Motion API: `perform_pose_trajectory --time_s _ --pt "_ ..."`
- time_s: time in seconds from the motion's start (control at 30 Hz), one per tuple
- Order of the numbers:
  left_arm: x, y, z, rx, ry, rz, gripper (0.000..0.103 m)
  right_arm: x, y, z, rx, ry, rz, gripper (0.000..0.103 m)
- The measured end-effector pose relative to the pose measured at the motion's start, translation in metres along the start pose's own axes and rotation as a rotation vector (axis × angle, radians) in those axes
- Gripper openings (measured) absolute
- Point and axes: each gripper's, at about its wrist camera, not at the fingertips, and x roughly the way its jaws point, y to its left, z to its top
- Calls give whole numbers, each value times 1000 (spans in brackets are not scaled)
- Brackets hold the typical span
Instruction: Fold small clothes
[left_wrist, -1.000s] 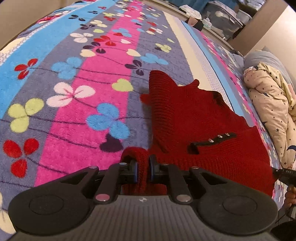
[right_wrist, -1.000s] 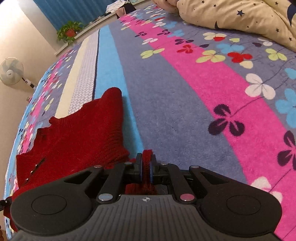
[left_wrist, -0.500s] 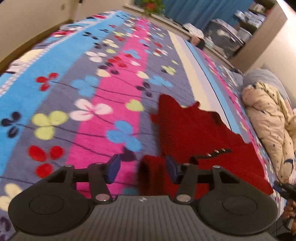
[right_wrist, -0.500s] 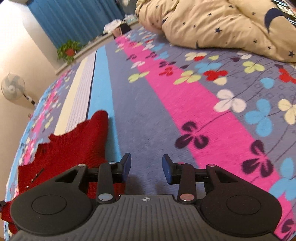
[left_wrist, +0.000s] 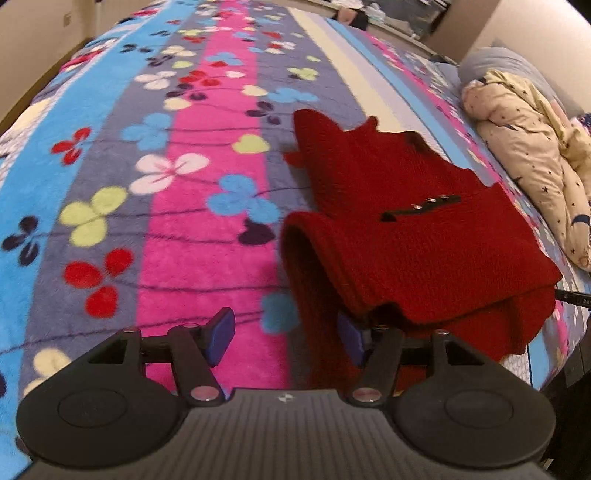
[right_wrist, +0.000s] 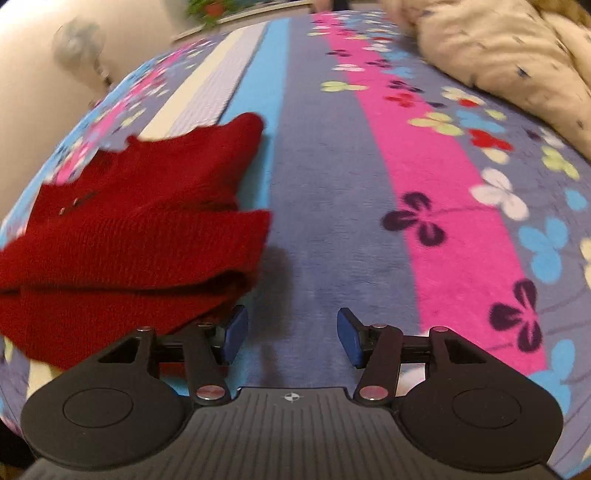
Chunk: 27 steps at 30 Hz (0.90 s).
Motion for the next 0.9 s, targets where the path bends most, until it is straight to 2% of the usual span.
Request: perform_pose_trajectory --time_s 0.13,0.27,0.6,0.73,0.8,0.83,0.9 --pt "1 -10 6 23 -30 -33 67 -1 9 4 -19 -18 7 55" --pt "7 -20 14 49 -43 -33 68 -4 6 11 15 -53 19 55" --pt "24 -31 31 44 -55 -32 72 0 16 29 35 -120 24 56" --pt "25 -33 38 33 -96 -42 72 2 19 41 89 -166 27 56" --pt "22 -26 45 -18 -151 -40 72 2 17 47 139 -195 33 56" --pt "19 -15 50 -100 -196 -20 72 3 14 51 181 -215 35 56" --pt "20 14 55 -302 -232 -15 70 5 6 57 282 -264 23 56"
